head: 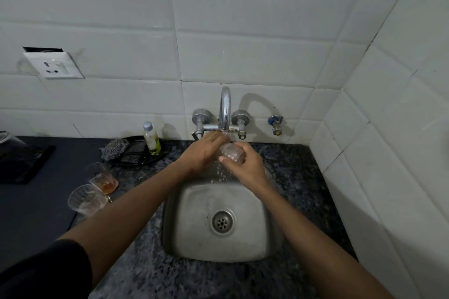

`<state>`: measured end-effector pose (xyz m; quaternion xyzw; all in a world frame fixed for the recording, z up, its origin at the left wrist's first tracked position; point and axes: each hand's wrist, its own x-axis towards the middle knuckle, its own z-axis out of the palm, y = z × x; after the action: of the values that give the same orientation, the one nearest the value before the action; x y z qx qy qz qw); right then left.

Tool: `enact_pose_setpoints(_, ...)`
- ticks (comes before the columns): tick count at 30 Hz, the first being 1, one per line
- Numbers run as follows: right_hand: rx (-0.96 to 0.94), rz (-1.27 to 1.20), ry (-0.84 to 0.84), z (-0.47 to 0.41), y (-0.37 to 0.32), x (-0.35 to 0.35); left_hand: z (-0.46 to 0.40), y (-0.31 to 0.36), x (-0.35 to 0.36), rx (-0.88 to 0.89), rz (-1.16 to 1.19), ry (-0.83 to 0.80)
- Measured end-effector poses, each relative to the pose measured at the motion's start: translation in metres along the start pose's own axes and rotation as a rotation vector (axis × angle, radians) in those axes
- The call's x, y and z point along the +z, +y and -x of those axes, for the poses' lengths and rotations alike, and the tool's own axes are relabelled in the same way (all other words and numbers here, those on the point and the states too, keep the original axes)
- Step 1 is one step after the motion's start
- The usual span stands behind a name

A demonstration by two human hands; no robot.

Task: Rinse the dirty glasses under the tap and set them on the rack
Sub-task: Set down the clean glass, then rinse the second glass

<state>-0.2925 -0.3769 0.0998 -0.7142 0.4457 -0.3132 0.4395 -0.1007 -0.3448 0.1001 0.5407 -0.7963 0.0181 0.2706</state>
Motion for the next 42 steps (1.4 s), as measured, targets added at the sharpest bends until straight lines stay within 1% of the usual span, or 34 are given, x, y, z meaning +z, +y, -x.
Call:
enact_pose_setpoints(2, -0.200, 0.097, 0.055, 0.002, 0.002, 0.001, -0.003, -0.004, 0.001, -0.110, 0.109, -0.026)
enact_pose_setpoints(3, -0.251, 0.105, 0.076, 0.001, 0.003, 0.001, -0.005, -0.006, 0.003, -0.166, 0.170, -0.029)
enact_pose_setpoints(7, -0.320, 0.091, 0.091, 0.001, -0.001, -0.003, -0.006, -0.004, 0.003, -0.421, 0.465, 0.001)
enact_pose_setpoints(8, -0.331, 0.097, 0.092, 0.001, -0.001, -0.004, -0.006, -0.002, 0.004, -0.485, 0.601, -0.017)
enact_pose_setpoints(9, -0.339, 0.112, 0.092, 0.001, -0.001, -0.004, -0.005, -0.001, 0.004, -0.559, 0.787, -0.032)
enact_pose_setpoints(12, -0.331, 0.145, 0.087, 0.000, 0.001, -0.004, -0.004, -0.001, 0.005, -0.857, 1.375, 0.020)
enact_pose_setpoints(14, -0.334, 0.169, 0.089, 0.000, 0.003, -0.003, -0.003, 0.000, 0.005, -0.977, 1.594, 0.015)
enact_pose_setpoints(16, -0.318, 0.208, 0.072, 0.003, 0.004, 0.000, -0.002, 0.008, 0.006, -1.040, 1.717, 0.035)
enact_pose_setpoints(18, -0.342, 0.259, 0.039, 0.006, 0.003, 0.003, -0.002, 0.018, 0.010, -1.103, 1.782, 0.056)
enact_pose_setpoints(20, -0.389, 0.331, -0.017, 0.009, 0.003, 0.005, -0.002, 0.025, 0.016, -1.083, 1.815, 0.005)
enact_pose_setpoints(22, -0.456, 0.410, -0.058, 0.010, 0.001, 0.005, -0.002, 0.029, 0.018, -1.015, 1.875, -0.011)
enact_pose_setpoints(24, -0.589, 0.503, -0.056, 0.010, -0.001, 0.001, 0.000, 0.028, 0.020, -0.999, 1.938, 0.044)
enact_pose_setpoints(27, -0.900, 0.716, -0.063, 0.002, 0.000, -0.013, -0.001, 0.023, 0.024, -1.071, 2.060, 0.194)
enact_pose_setpoints(28, -0.958, 0.781, -0.107, -0.003, 0.002, -0.017, -0.002, 0.022, 0.027, -1.096, 2.066, 0.230)
enact_pose_setpoints(29, -0.967, 0.845, -0.199, -0.008, 0.003, -0.021, -0.003, 0.021, 0.029, -1.122, 2.046, 0.249)
enact_pose_setpoints(31, -0.893, 0.946, -0.411, -0.020, -0.001, -0.029, -0.004, 0.022, 0.033, -1.155, 1.988, 0.254)
enact_pose_setpoints(33, -0.794, 0.999, -0.558, -0.030, -0.013, -0.037, -0.006, 0.024, 0.036, -1.191, 1.977, 0.280)
enact_pose_setpoints(36, -0.657, 0.999, -0.672, -0.039, -0.034, -0.039, -0.010, 0.021, 0.043, -1.179, 1.968, 0.316)
enact_pose_setpoints(40, -0.318, 0.890, -0.785, -0.045, -0.057, -0.017, -0.018, 0.023, 0.050, -1.159, 1.974, 0.314)
enact_pose_setpoints(42, -0.140, 0.802, -0.850, -0.054, -0.062, -0.011, -0.015, 0.024, 0.053, -1.186, 1.973, 0.357)
